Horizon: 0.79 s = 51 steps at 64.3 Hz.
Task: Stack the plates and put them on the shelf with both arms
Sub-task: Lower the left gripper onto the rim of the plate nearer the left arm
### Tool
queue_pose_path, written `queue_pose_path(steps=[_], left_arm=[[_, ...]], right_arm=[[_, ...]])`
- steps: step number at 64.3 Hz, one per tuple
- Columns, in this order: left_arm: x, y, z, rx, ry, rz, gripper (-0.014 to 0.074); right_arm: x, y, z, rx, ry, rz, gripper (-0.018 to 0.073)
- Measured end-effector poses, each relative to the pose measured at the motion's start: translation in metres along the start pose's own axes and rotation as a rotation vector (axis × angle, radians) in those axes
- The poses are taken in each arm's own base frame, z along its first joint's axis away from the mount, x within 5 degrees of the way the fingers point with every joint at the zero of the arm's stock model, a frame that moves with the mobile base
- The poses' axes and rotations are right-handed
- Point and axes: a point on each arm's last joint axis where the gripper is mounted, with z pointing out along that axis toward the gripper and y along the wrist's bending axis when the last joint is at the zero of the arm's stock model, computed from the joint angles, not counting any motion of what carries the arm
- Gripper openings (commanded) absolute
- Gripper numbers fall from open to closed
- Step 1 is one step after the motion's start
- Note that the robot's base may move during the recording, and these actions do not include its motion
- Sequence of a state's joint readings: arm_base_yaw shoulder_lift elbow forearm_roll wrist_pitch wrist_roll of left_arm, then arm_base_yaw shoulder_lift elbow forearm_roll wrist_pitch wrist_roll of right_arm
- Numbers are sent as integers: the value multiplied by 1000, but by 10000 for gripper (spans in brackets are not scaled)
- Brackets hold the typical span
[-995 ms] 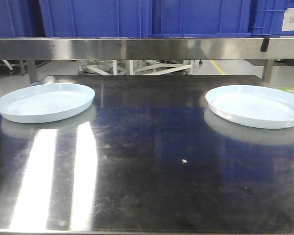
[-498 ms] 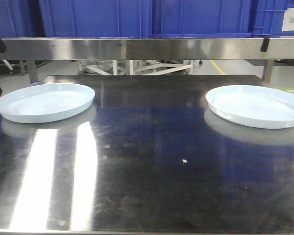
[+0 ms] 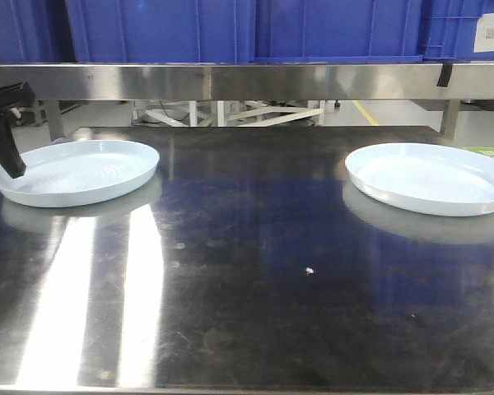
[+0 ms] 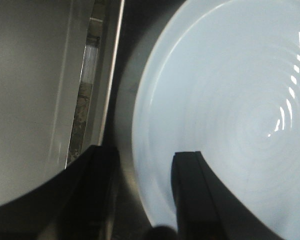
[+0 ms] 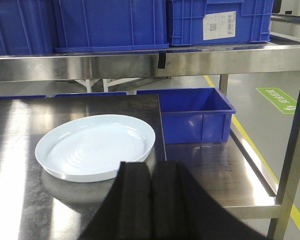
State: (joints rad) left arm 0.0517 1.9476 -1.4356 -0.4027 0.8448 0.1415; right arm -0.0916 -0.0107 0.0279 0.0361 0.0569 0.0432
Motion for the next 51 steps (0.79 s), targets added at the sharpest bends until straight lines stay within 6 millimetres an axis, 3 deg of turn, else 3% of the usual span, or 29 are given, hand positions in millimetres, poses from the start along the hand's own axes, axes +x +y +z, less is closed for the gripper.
queue_pose_path(steps=[12, 29, 51], left_arm=[[0, 0, 0, 0, 1, -1, 336], [1, -1, 5, -2, 7, 1, 184], [1, -4, 9, 0, 13, 9, 132]], right_arm=[[0, 0, 0, 0, 0, 0, 30], [0, 0, 0, 0, 0, 0, 30], [0, 0, 0, 0, 0, 0, 30]])
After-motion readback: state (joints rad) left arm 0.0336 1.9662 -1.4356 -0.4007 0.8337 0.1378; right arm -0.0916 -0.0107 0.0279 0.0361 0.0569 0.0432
